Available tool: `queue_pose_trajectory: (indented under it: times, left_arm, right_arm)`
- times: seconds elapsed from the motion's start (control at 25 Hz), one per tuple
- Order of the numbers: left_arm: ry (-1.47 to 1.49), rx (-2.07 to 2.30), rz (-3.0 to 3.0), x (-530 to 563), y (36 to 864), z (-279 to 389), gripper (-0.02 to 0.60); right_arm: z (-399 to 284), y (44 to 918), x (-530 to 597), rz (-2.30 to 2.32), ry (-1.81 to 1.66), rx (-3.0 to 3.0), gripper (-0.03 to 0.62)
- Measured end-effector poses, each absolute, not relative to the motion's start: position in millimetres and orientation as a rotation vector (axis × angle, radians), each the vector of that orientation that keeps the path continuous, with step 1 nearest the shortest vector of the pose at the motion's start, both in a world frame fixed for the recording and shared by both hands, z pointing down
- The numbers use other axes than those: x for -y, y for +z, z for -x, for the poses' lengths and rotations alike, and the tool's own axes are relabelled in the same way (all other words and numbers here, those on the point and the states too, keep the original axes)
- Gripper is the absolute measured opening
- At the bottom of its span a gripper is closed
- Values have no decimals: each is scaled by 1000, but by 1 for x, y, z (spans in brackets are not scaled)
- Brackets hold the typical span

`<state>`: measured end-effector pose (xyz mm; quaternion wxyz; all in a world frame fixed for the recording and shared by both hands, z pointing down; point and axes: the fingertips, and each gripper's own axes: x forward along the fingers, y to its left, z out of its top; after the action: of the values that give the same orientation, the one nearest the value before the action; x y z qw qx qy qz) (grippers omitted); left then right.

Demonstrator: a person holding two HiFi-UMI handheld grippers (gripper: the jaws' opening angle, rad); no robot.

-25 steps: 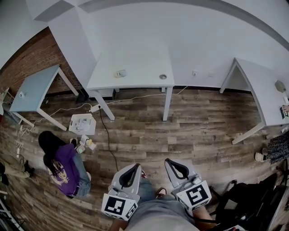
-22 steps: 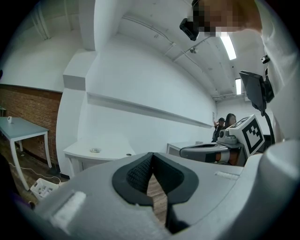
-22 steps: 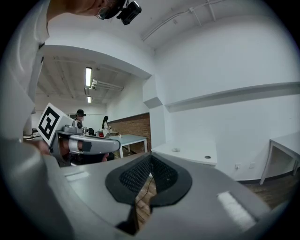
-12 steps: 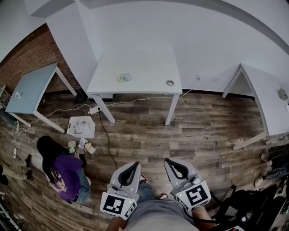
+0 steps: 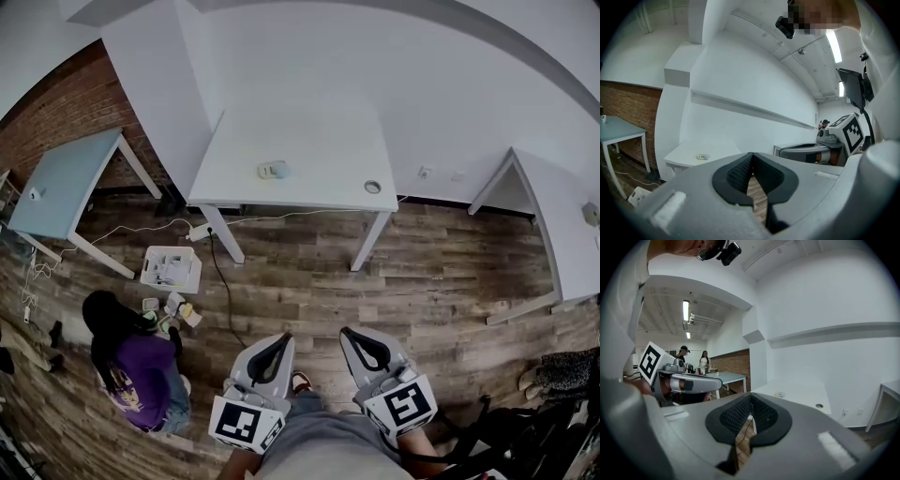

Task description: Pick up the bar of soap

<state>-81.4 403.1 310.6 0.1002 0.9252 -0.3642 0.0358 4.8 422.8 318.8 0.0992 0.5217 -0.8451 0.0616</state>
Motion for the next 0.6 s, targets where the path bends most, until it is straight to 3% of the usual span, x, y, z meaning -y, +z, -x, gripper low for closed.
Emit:
queue_pose_trajectory:
  times: [0.6]
  left_arm:
    - [64,1078,-2699,-348,316,115,2]
  right_arm:
    - [29,314,-368,-1537,171,2489,3]
